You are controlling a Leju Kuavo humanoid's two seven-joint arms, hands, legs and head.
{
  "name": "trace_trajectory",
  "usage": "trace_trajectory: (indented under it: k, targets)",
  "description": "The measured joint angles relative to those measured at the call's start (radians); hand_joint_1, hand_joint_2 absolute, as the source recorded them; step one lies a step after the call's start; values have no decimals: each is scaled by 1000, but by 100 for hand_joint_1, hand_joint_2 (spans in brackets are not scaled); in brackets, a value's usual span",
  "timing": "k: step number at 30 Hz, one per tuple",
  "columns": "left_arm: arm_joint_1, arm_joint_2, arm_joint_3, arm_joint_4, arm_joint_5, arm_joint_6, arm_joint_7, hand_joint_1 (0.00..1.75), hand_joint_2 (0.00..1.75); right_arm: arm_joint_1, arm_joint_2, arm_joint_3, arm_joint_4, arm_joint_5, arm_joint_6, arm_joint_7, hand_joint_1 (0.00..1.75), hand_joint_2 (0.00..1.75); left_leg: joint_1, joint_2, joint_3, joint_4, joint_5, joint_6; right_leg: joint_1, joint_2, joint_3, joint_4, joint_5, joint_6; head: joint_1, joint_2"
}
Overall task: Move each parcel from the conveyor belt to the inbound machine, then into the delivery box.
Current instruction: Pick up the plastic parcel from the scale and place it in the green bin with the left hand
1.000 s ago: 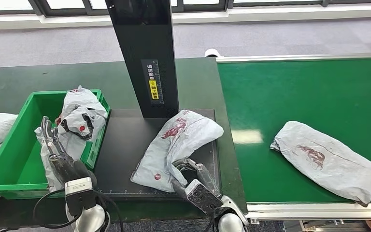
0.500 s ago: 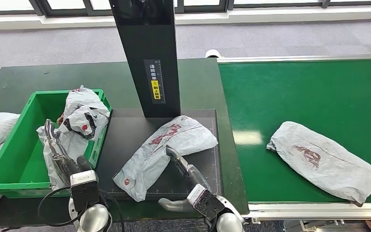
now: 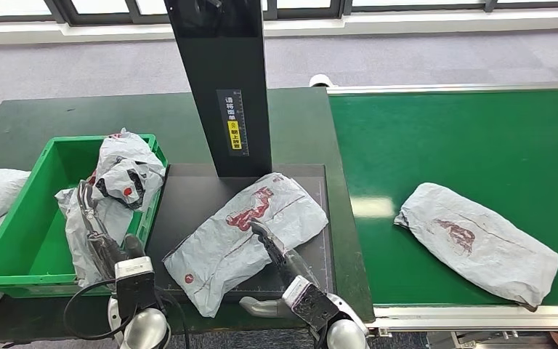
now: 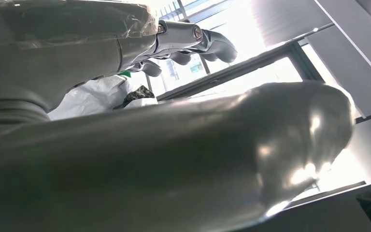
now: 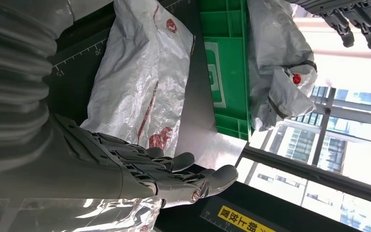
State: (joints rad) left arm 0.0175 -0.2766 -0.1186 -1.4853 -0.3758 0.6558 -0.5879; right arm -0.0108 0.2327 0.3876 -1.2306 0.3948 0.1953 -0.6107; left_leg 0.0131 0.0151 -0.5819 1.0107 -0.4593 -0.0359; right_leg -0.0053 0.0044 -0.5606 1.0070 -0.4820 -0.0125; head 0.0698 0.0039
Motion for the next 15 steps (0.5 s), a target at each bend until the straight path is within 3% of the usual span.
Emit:
trace_trajectory:
  k: [15]
  targets:
    - [0, 2, -5, 6, -29, 0, 20, 0, 0, 0, -1, 0, 0, 1, -14, 15, 0, 175, 0, 0, 0, 0, 0, 0, 0, 0, 0, 0, 0, 0, 0, 0]
